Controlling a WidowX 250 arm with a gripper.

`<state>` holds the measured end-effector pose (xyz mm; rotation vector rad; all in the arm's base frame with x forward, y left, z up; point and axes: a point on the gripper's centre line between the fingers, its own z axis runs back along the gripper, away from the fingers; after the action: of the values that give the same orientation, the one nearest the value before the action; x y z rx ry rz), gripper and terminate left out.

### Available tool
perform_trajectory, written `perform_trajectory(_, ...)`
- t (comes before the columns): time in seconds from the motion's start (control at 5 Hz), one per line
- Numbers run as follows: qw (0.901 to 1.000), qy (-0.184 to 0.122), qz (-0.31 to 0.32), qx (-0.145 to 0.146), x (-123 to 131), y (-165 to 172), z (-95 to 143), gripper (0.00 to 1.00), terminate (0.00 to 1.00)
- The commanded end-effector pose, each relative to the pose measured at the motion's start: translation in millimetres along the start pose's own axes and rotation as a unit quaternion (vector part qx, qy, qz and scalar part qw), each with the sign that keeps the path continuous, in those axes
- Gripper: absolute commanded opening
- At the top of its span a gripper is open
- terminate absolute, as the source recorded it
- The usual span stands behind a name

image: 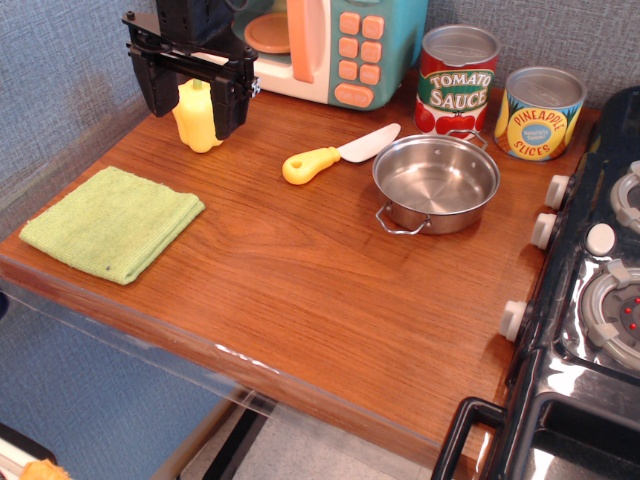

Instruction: Put the spoon right on top of the napkin.

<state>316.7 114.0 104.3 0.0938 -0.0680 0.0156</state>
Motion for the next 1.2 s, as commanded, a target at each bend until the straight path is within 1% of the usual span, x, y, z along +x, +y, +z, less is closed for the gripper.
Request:
perform_trajectory(0.0,1.0000,0.000,0.000,0.000,0.0,0.0,0.0,1.00,0.00)
perform_trajectory(0.2,0.9995,0.010,-0.018,-0.022,21.1,-25.1,-26.7,1.00,0.00)
perform_trajectory(0.6,0.9983,0.022,-0.045,-0.030,68.1,-62.8,-69.5,1.00,0.00)
perform_trajectory(0.8,0.9972,0.027,-0.067,-0.022,86.2,-71.6,-82.3,1.00,0.00)
perform_trajectory(1.0,0.9962,0.039,-0.077,-0.014,88.9,-69.9,-91.6,1.00,0.00)
